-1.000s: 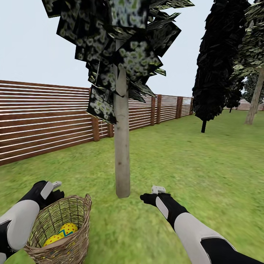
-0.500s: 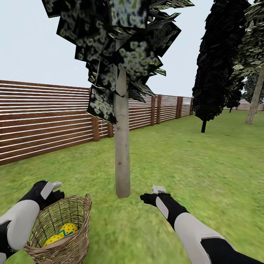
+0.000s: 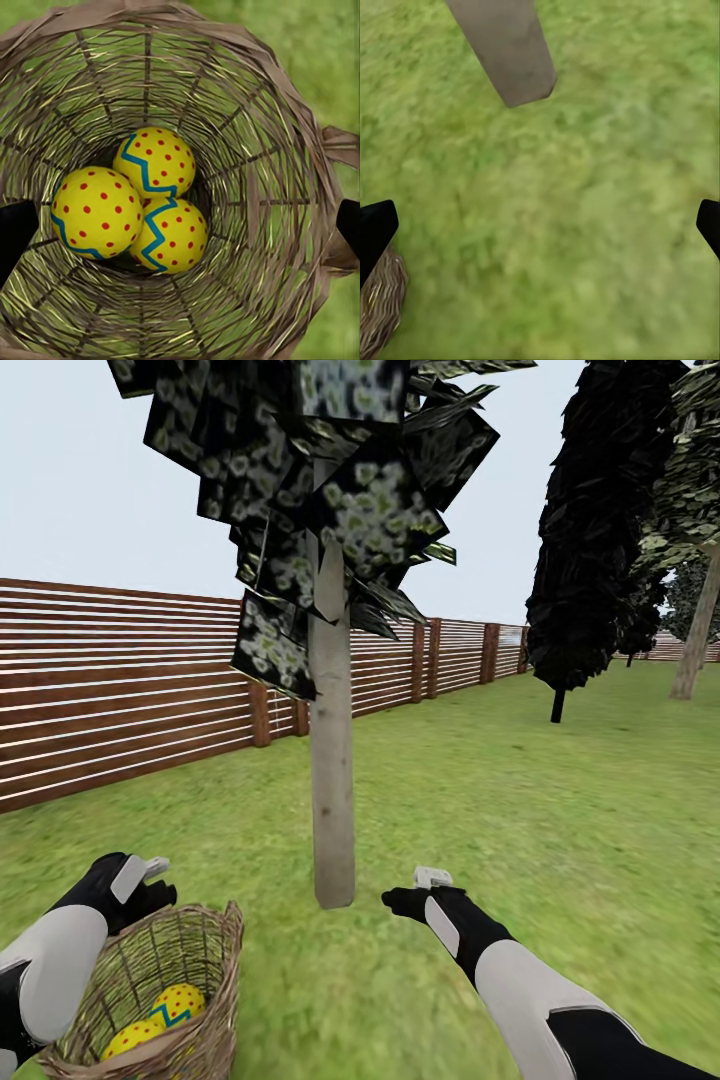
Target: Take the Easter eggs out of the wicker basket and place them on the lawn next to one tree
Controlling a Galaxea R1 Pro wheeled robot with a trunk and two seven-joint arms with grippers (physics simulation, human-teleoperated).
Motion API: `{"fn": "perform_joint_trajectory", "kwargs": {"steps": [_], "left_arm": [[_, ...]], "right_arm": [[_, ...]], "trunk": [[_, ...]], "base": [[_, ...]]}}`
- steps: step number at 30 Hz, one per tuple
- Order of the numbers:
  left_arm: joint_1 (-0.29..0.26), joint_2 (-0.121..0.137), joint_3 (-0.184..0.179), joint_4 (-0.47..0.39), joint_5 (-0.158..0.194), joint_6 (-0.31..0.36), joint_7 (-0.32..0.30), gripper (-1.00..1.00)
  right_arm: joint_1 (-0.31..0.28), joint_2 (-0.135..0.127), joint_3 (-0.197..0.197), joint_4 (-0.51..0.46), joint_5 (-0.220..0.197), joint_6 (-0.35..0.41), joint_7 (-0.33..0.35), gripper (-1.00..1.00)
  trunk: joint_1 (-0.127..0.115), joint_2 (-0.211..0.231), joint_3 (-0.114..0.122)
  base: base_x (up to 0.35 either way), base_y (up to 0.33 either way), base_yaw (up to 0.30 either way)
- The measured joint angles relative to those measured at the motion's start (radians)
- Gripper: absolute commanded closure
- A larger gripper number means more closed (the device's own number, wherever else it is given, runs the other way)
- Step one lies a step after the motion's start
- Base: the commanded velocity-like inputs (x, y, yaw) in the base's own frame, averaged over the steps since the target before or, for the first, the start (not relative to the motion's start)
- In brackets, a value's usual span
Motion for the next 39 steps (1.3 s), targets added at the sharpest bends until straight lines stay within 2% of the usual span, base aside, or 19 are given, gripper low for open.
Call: {"fn": "perform_joint_trajectory", "kwargs": {"steps": [3, 8, 18, 32, 39], "left_arm": [[0.0, 0.0, -0.001, 0.0, 0.0, 0.019, 0.0, -1.0], [0.0, 0.001, -0.001, 0.0, -0.001, 0.089, 0.001, -1.0], [0.0, 0.014, -0.002, 0.0, -0.001, 0.138, 0.0, -1.0], [0.001, 0.023, -0.002, 0.0, -0.002, 0.155, 0.001, -1.0], [0.001, 0.023, -0.002, 0.0, -0.002, 0.154, 0.001, -1.0]], "right_arm": [[0.0, 0.0, 0.0, 0.0, -0.001, 0.0, 0.0, -1.0], [0.0, 0.0, 0.0, 0.0, -0.001, 0.0, 0.0, -1.0], [0.0, 0.0, 0.001, 0.0, -0.001, 0.0, 0.0, -1.0], [0.0, 0.0, 0.001, 0.0, -0.001, 0.0, 0.0, -1.0], [0.0, 0.0, 0.001, 0.0, -0.001, 0.0, 0.0, -1.0]], "trunk": [[0.0, 0.0, 0.0], [0.0, 0.0, 0.0], [0.0, 0.0, 0.0], [0.0, 0.0, 0.0], [0.0, 0.0, 0.0]], "base": [[0.019, 0.0, 0.0], [0.007, 0.0, 0.0], [0.001, 0.0, 0.0], [0.057, 0.043, 0.0], [0.062, -0.076, 0.0]]}}
